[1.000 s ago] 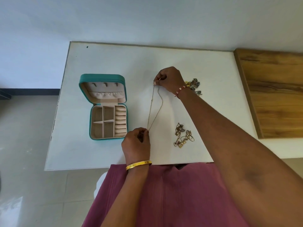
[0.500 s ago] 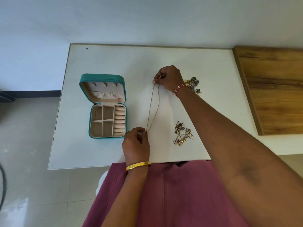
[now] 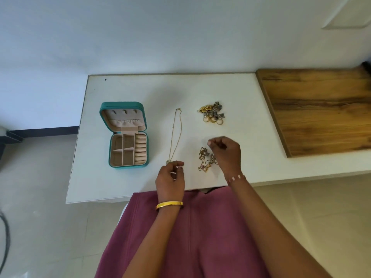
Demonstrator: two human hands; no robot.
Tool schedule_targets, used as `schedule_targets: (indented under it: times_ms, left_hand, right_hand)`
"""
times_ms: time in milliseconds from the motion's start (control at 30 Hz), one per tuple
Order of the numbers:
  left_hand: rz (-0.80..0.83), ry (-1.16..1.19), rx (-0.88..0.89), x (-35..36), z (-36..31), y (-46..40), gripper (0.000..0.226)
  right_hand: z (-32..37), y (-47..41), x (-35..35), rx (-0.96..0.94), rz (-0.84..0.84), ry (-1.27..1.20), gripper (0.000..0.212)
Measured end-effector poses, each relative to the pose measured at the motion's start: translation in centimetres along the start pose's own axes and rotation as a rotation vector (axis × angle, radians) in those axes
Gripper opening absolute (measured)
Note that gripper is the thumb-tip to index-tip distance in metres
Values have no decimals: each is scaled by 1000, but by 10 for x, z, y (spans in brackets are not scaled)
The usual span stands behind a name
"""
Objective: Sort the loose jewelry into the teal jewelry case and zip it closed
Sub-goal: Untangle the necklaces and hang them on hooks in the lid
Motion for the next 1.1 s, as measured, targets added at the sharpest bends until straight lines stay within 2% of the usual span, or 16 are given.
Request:
schedule_targets:
  times_ms: [133, 300, 433, 667, 900, 1000, 1100]
  left_hand:
    - [73, -23, 14, 8, 4, 14, 19]
    - [108, -57, 14, 10, 11, 10, 17]
    - [84, -32, -9, 8, 14, 8, 19]
    - [85, 17, -50, 10, 17, 6, 21]
    - [74, 77, -97, 8, 16, 4, 18]
    - [83, 75, -94, 7, 16, 5, 18]
    - [93, 64, -74, 5, 14, 6, 19]
  right_hand:
    - [-25, 30, -9, 23, 40, 132, 5]
    - [-25, 42, 1, -196, 263, 577, 28]
    - [-22, 43, 4, -290, 311, 696, 23]
    - [-21, 40, 3, -293, 215, 578, 17]
    - [-10, 35, -16, -272, -32, 264, 9]
    - [-2, 31, -25, -231, -123, 147, 7]
    - [6, 28, -31, -144, -137, 66, 7]
Point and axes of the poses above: each hand's wrist, its own y-axis away from the middle knuckle, its own x-axis out of the palm, z = x × y, the point moved 4 cm from there along -y, towards the middle knuckle, and after that the axes turned 10 degrees about -z, right-handed, at the moved point
